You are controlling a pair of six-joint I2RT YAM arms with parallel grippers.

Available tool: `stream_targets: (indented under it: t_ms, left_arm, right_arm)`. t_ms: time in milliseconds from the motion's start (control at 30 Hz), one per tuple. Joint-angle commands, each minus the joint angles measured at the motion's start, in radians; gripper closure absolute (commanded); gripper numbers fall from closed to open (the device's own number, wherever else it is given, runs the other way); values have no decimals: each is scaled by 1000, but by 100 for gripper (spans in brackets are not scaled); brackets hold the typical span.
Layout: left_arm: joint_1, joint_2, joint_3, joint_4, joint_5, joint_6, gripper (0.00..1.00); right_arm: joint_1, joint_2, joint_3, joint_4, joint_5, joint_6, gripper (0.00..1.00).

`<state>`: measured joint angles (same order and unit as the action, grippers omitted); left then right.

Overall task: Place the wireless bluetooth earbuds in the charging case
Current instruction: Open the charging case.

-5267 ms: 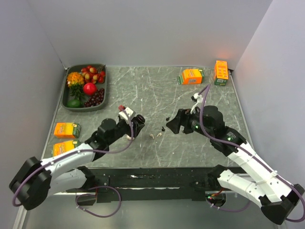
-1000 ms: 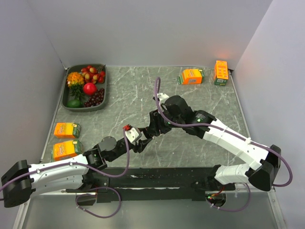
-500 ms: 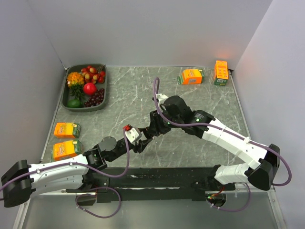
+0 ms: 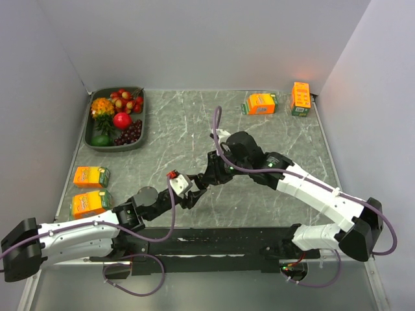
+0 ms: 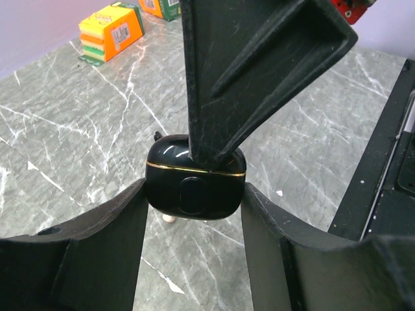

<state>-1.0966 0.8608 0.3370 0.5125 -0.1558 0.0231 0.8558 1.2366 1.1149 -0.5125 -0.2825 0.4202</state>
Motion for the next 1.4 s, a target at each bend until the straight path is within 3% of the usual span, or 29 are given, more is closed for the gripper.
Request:
stream_targets:
  t_ms: [0,400,667,1067,1200,1367]
  left_arm:
    - [-6,-37,0,99,-11,-12,99]
    - [-6,-51,14,127,-13,-11,99]
    - [-6,-66,22,126,-8,-9,99]
    - [-9,-91,28,100,-8,-12,99]
    - [-11,-79,34,83,-7,-6,99]
    - [-19,-45,46,77,-11,6,99]
  right_arm:
    - [-30,-60,-30,109,-156,35,78]
    - [-147,-127,-142,298,-400,149,79]
    - [-213,-152,-201,393,-498,226,66]
    - [-247,-161,-190,344,-440,200,48]
    - [-222,-174,-112,241,-350,121,38]
    - [-167,-146,-23,123,-241,37,36]
